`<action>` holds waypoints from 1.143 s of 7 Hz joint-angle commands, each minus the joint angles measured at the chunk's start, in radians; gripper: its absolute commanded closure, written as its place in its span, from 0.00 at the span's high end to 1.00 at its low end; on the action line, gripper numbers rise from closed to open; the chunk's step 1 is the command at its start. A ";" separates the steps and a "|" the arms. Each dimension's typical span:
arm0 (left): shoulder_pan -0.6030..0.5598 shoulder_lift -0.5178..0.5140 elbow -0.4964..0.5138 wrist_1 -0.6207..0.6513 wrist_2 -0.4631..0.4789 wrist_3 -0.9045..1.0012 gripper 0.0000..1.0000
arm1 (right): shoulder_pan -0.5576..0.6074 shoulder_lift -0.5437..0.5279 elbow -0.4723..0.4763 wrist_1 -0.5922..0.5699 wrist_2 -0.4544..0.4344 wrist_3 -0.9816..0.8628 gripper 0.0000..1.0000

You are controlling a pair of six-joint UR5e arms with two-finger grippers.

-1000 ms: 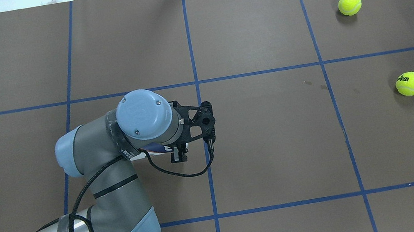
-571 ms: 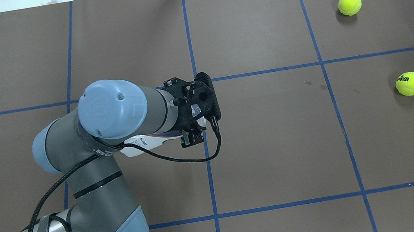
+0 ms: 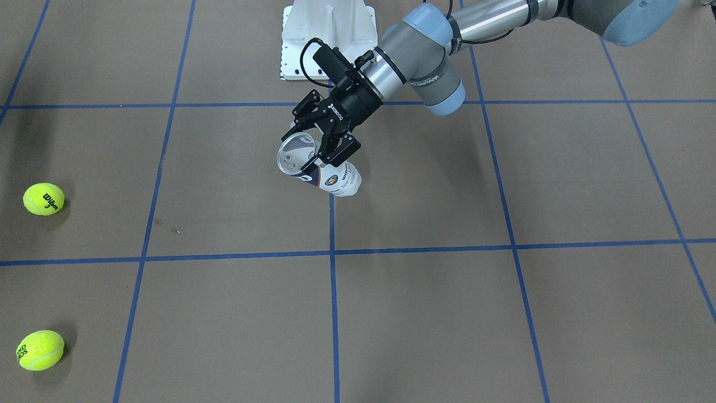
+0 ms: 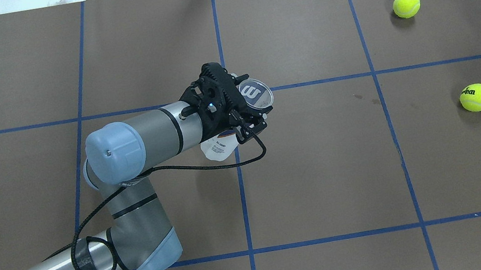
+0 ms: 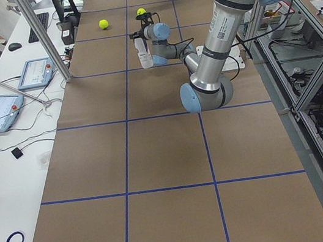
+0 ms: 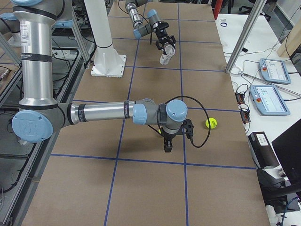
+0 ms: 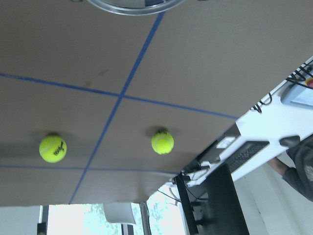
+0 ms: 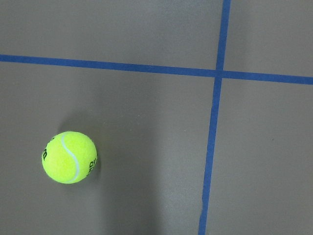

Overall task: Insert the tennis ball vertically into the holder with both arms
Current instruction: 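Lift the can with the left gripper and stand it upright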

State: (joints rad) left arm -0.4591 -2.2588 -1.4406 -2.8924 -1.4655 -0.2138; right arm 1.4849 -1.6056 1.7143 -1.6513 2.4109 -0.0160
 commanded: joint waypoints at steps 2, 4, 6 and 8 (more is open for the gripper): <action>0.048 -0.010 0.199 -0.510 0.181 -0.010 0.67 | -0.003 0.010 -0.033 0.093 -0.004 0.001 1.00; 0.065 -0.027 0.258 -0.588 0.217 -0.007 0.64 | -0.006 0.010 -0.035 0.145 -0.004 0.001 1.00; 0.077 -0.025 0.263 -0.593 0.218 -0.001 0.65 | -0.020 0.010 -0.070 0.248 -0.006 -0.001 1.00; 0.079 -0.018 0.264 -0.623 0.218 -0.001 0.66 | -0.028 0.010 -0.087 0.303 -0.003 -0.001 1.00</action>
State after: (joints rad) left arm -0.3814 -2.2796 -1.1781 -3.4943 -1.2475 -0.2153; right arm 1.4641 -1.5959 1.6359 -1.3810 2.4075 -0.0169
